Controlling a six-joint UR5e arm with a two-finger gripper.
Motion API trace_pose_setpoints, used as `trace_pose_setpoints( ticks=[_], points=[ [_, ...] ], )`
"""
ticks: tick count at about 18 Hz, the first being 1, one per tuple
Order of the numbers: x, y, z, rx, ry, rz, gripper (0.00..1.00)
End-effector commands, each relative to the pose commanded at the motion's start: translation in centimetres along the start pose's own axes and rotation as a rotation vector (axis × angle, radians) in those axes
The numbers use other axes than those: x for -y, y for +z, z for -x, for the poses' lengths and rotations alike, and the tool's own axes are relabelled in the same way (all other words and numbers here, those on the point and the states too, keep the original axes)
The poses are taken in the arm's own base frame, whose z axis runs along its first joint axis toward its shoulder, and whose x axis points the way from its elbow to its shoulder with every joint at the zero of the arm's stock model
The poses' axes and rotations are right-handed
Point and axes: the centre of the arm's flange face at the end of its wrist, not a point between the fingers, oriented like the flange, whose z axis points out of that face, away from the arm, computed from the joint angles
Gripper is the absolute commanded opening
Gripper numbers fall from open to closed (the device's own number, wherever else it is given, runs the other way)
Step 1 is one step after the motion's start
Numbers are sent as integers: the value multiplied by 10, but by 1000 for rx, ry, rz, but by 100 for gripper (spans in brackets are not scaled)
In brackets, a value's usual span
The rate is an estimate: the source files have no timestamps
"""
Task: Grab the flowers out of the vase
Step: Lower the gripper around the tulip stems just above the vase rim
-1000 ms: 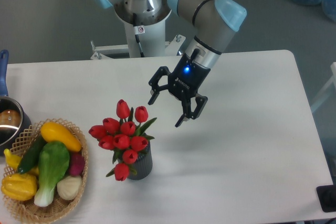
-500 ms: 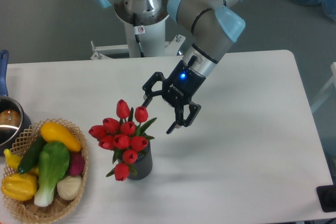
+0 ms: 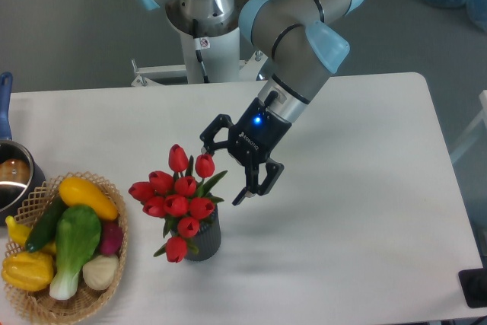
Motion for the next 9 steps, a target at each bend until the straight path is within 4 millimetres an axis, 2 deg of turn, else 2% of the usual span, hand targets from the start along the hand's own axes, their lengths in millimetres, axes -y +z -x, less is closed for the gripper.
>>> trace_pose_setpoints(
  ticks=[2,4,9],
  points=[
    [0,2,4,-2,1,-1,100],
    [3,13,4,-19,10,-1,100],
    [7,20,2,-25,22,-8,100]
  ],
)
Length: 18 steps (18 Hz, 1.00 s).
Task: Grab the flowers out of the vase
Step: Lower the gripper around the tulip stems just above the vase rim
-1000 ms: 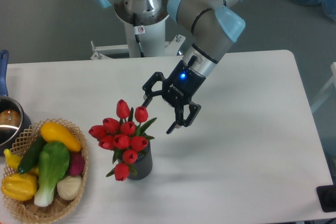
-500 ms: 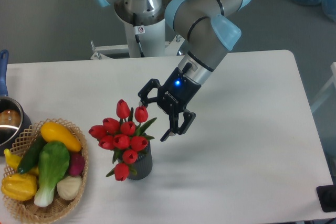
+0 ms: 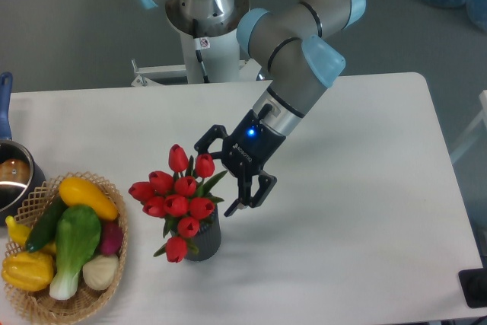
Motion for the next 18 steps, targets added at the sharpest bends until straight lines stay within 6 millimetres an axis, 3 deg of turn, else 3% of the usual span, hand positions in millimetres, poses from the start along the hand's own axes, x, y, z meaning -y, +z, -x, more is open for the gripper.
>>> trace_pose_setpoints(
  ticks=[9,18],
  points=[
    [-3,5,0,-9,1,-3,100],
    [8,13,-8,-26,16,-1,100]
  ],
)
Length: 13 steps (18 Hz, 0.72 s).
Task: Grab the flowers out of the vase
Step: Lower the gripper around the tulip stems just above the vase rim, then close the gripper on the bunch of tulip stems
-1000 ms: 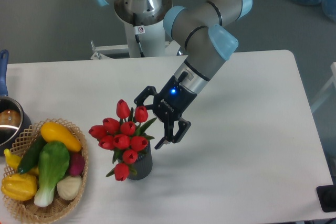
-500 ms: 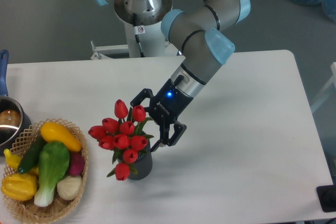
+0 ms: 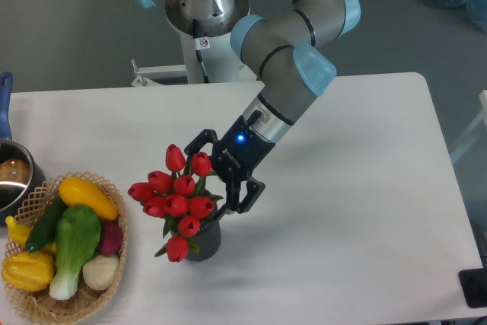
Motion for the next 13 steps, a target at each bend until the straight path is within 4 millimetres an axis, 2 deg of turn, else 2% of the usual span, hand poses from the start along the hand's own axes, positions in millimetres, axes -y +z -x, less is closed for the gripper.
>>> trace_pose_setpoints(
  ticks=[4,6,13],
  points=[
    [2,2,-2,-5,-5,-1,100],
    [1,10,-5,-19,-3,3,100],
    [0,11,-6,-22,-7,-1,100]
  ],
)
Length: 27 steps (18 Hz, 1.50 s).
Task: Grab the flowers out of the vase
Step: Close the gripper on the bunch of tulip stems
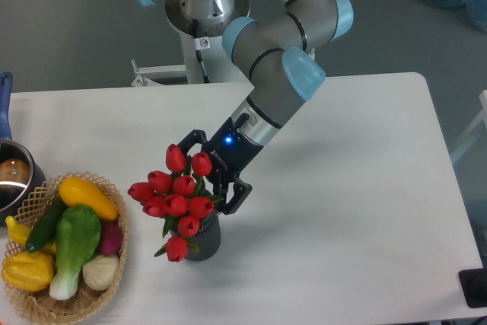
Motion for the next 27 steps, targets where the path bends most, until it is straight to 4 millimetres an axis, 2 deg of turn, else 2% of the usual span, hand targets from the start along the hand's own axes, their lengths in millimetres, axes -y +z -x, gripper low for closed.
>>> trace_pose_setpoints(
  ticks=[4,5,10,13,22,27],
  points=[
    [1,-1,-1,1,2,-2,100],
    [2,-1,-1,1,2,-3,97],
    [4,-2,-1,3,0,-6,68],
    [4,-3,-1,4,1,-6,66],
    [5,-3,0,5,2,-6,49],
    [6,-4,2,8,-5,-7,48]
  ],
)
